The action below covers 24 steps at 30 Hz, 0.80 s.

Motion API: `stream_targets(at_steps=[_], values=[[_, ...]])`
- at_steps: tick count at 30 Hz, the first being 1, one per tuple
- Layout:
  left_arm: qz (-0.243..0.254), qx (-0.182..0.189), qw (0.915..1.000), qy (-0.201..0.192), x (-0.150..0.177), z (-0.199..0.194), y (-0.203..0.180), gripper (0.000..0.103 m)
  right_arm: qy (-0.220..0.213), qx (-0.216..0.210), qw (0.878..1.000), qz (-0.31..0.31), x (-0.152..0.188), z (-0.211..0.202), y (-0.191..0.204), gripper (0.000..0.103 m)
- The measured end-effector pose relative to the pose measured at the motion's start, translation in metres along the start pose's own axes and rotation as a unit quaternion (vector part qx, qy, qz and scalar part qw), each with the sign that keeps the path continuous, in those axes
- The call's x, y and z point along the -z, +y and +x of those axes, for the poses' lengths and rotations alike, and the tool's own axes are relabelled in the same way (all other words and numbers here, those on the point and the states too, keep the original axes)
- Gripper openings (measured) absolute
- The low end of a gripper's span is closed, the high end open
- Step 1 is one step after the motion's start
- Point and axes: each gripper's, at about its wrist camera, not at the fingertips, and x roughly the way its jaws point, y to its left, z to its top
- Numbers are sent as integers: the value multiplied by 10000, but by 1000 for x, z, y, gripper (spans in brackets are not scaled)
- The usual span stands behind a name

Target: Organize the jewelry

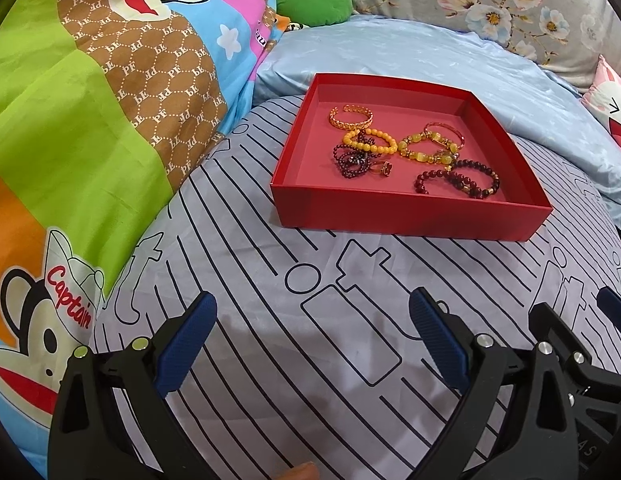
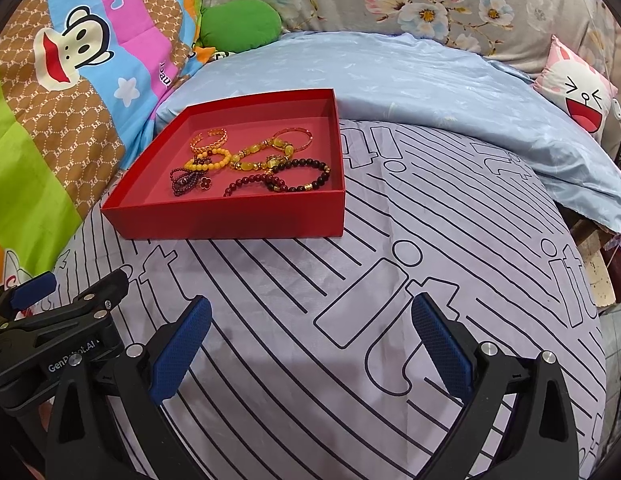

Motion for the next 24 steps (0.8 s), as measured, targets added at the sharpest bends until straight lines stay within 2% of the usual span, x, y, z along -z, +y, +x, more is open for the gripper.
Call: stream_targets(at_steps=[24], values=[[7, -31, 10000, -3, 4, 1, 1, 92, -3, 6, 10000, -46, 3, -3, 2, 97]])
